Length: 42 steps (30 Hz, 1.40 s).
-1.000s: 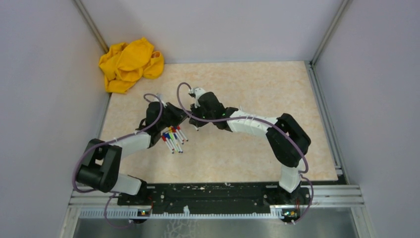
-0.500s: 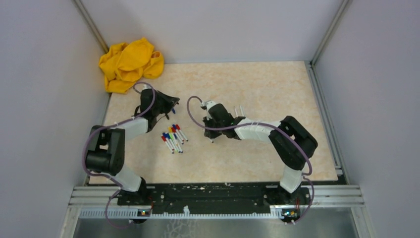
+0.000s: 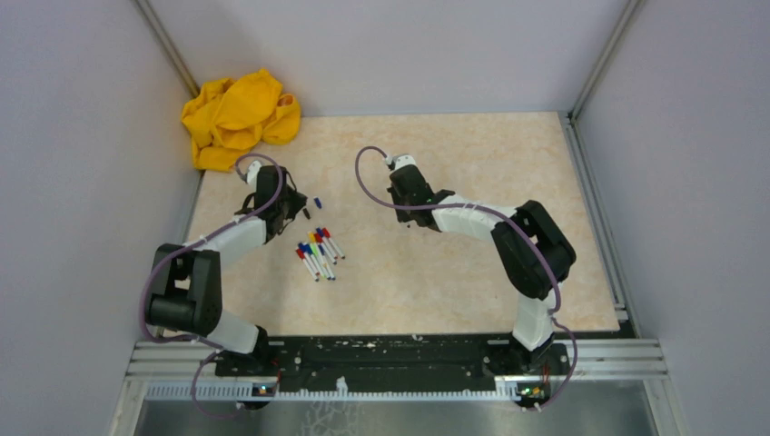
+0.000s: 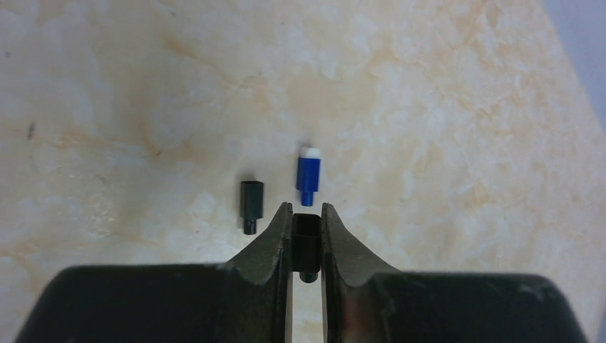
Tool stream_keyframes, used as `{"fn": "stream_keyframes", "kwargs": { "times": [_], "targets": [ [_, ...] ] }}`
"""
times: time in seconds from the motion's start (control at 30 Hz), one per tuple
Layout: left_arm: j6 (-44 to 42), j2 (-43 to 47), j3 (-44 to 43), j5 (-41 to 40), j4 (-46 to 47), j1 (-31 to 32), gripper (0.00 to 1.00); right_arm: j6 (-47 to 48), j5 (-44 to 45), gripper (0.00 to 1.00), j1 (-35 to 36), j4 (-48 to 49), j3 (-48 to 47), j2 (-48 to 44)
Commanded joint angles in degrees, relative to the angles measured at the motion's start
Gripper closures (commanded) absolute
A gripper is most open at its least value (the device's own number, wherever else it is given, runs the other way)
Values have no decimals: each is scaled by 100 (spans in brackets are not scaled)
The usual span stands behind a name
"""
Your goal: Open the pen caps
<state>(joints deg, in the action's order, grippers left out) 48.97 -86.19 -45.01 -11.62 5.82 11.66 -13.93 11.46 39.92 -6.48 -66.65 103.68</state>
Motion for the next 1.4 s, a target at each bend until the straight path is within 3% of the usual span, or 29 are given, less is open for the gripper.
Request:
{"fn": "stream_keyframes", "kwargs": {
  "times": [0.0, 0.13, 0.3, 1.1, 1.37],
  "targets": [
    [-225, 26, 38, -546, -437, 38, 80, 200, 630, 100, -52, -44, -324, 395],
    [-208, -39, 57, -650, -498, 38, 72, 313, 885, 100, -111, -61, -441, 603],
    [-171, -221, 57, -622, -475, 38, 69, 399, 1023, 100, -218, -36, -512, 755],
    [163, 77, 255, -681, -363, 107, 66, 735, 1789, 100, -434, 147, -210, 858],
    [200, 123, 346, -657, -339, 126, 66, 725, 1751, 81, -435, 166, -136, 801]
  ]
}}
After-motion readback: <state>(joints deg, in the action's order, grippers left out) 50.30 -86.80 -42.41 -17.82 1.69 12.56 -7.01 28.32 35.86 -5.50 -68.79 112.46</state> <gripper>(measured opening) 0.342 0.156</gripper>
